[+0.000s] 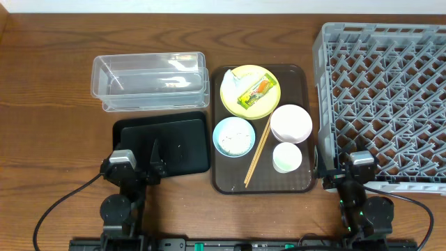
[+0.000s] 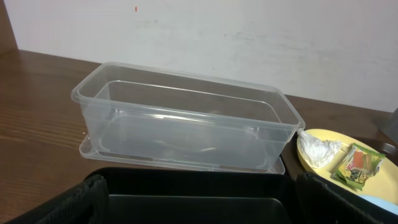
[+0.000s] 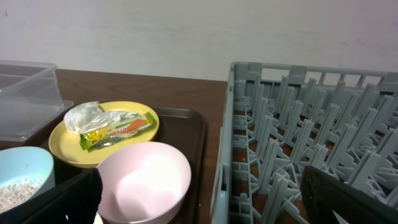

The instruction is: Sort waste into correct bins and load items into the dishwasher rack

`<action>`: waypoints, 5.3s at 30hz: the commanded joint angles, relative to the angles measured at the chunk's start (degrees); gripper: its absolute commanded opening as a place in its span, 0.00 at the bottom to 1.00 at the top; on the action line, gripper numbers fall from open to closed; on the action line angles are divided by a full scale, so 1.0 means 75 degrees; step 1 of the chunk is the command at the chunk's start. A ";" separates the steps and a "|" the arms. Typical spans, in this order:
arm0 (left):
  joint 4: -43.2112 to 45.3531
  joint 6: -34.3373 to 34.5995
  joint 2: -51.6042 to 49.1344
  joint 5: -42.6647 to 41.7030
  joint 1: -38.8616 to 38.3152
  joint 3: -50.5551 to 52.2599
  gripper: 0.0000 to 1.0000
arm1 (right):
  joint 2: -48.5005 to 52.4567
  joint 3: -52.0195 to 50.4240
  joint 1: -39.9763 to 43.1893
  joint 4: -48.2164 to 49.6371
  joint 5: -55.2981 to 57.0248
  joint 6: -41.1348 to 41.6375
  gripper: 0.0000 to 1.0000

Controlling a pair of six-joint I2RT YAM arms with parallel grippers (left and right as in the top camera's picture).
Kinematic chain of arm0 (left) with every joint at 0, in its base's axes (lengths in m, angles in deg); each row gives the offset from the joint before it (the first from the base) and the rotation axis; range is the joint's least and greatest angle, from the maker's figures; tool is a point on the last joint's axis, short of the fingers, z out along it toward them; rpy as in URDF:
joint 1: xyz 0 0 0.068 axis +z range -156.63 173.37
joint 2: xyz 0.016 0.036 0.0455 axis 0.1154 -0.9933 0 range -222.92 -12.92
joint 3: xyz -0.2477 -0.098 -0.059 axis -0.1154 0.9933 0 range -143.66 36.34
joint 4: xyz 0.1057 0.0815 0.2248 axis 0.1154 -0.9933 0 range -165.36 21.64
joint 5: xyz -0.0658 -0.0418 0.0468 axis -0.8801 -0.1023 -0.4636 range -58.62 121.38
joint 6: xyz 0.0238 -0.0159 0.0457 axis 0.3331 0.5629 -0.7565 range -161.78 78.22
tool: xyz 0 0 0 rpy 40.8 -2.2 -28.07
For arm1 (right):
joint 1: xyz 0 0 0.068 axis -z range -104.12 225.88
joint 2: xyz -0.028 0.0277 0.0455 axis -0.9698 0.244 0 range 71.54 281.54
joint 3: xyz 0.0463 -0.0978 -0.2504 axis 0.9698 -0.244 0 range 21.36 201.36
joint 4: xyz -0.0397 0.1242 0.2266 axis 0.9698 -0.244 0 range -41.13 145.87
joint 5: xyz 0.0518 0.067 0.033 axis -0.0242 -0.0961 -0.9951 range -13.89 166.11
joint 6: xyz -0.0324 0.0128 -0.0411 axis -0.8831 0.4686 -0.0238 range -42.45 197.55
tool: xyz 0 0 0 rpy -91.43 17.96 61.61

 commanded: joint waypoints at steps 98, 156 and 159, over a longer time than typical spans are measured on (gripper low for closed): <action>-0.2119 0.0154 -0.2331 0.0140 0.0038 -0.2203 0.98 | 0.1428 0.1314 -0.0067 -0.0606 0.0662 0.0312 0.99; -0.0090 -0.1769 -1.4361 -0.0822 -0.3144 -1.0075 0.99 | 0.7105 0.6484 -0.0061 -0.4794 0.0437 0.0376 0.99; 0.0198 -0.1766 -1.4775 -0.0822 -0.3209 -1.0075 0.98 | 0.7105 0.6484 -0.0061 -0.4870 0.0440 0.0376 0.99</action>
